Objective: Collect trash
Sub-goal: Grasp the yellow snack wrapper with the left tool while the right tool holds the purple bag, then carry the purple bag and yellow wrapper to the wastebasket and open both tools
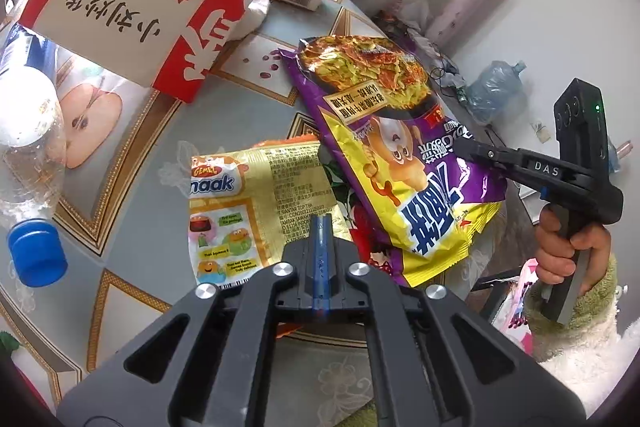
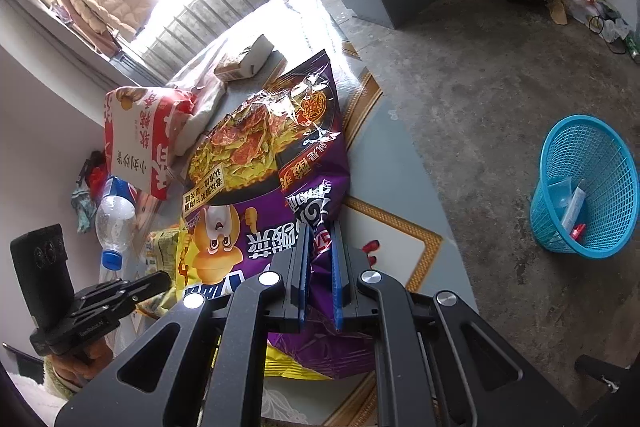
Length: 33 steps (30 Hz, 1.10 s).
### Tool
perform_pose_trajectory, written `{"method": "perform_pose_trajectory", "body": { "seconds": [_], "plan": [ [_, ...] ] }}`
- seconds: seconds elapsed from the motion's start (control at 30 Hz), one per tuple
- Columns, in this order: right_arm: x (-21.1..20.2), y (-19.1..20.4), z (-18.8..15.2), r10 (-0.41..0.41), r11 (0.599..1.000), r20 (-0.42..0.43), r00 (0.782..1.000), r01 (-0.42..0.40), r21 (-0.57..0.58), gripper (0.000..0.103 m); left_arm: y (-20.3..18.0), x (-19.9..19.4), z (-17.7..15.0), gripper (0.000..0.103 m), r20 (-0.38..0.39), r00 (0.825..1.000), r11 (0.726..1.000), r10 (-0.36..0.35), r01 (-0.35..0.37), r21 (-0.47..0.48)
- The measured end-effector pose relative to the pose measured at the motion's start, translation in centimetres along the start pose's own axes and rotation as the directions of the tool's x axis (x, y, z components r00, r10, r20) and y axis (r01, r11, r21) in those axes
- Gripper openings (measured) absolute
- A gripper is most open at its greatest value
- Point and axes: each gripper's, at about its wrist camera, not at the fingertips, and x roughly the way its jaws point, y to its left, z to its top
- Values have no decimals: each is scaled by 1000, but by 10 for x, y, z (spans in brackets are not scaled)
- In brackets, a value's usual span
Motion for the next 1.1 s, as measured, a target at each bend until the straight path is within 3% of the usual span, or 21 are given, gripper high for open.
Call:
{"method": "perform_pose_trajectory", "body": {
  "seconds": [0.03, 0.23, 0.33, 0.4, 0.6, 0.83, 1.1],
  "plan": [
    [-1, 0, -1, -3, 1000, 0, 1000, 3, -2, 10, 0, -1, 1, 16, 3, 1000, 1000, 7, -7, 1],
    [-4, -2, -4, -9, 1000, 3, 1000, 9, 1, 10, -10, -6, 6, 46, 25, 999, 997, 42, -44, 67],
    [-4, -2, -5, -9, 1000, 5, 1000, 9, 4, 10, -17, -2, 5, 55, 20, 996, 990, 91, -93, 110],
    [-4, -3, -5, -9, 1000, 6, 1000, 9, 4, 10, -18, 1, 4, 55, 12, 992, 983, 129, -129, 129],
    [-3, -3, -5, -9, 1000, 7, 1000, 9, 7, 10, -17, 6, 1, 53, 9, 990, 981, 144, -144, 130],
    [-4, -3, -4, -4, 1000, 10, 1000, 3, 10, 10, -9, -1, -3, 28, 30, 983, 976, 181, -183, 117],
    [-4, -3, -4, -2, 1000, 11, 1000, 2, 10, 10, -8, -3, -8, 7, 21, 991, 984, 130, -132, 124]
  ]
}}
